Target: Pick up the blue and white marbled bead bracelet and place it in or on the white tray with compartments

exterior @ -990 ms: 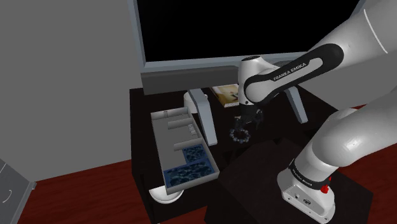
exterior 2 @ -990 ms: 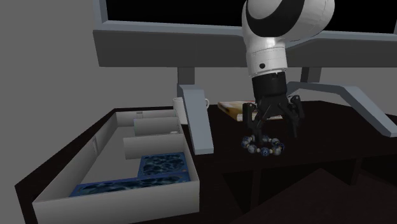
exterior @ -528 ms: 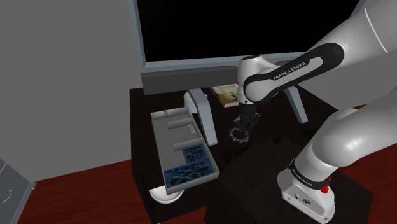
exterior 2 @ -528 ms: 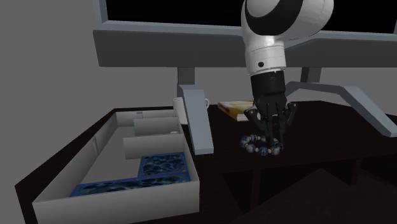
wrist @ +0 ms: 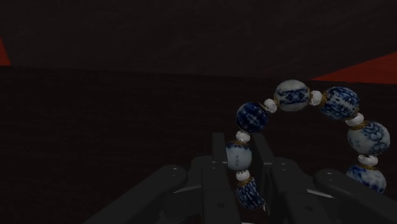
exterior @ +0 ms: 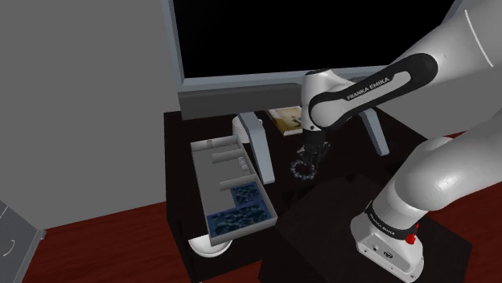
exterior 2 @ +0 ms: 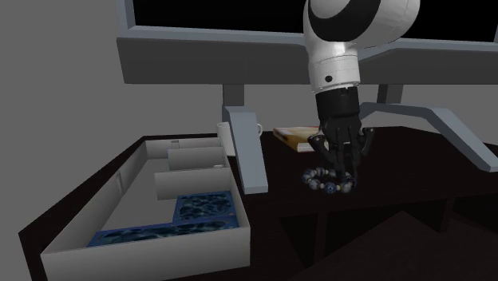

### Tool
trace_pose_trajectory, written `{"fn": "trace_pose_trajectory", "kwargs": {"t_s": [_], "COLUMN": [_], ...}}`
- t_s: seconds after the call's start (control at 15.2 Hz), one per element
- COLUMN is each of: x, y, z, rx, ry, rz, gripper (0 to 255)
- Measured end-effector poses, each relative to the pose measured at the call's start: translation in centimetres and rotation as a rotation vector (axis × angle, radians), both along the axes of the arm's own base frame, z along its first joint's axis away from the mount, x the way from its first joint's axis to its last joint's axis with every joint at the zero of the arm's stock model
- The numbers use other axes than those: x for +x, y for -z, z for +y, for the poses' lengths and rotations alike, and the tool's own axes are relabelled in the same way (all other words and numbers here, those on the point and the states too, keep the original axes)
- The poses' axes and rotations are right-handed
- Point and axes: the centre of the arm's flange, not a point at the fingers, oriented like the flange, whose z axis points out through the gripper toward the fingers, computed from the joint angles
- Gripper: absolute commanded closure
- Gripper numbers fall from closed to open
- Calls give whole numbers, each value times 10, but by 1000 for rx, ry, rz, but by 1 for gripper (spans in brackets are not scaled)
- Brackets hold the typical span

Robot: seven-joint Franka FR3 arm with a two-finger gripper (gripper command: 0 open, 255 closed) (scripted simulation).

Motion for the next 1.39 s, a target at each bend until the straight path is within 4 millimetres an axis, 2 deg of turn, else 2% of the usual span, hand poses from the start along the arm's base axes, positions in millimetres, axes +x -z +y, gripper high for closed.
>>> {"fn": "trace_pose_trajectory", "kwargs": {"t_s": [1.39], "x": [-1], "y": [-109], "z": [0], "rx": [0], "ry": [0], "rz": [3], "gripper": [255]}}
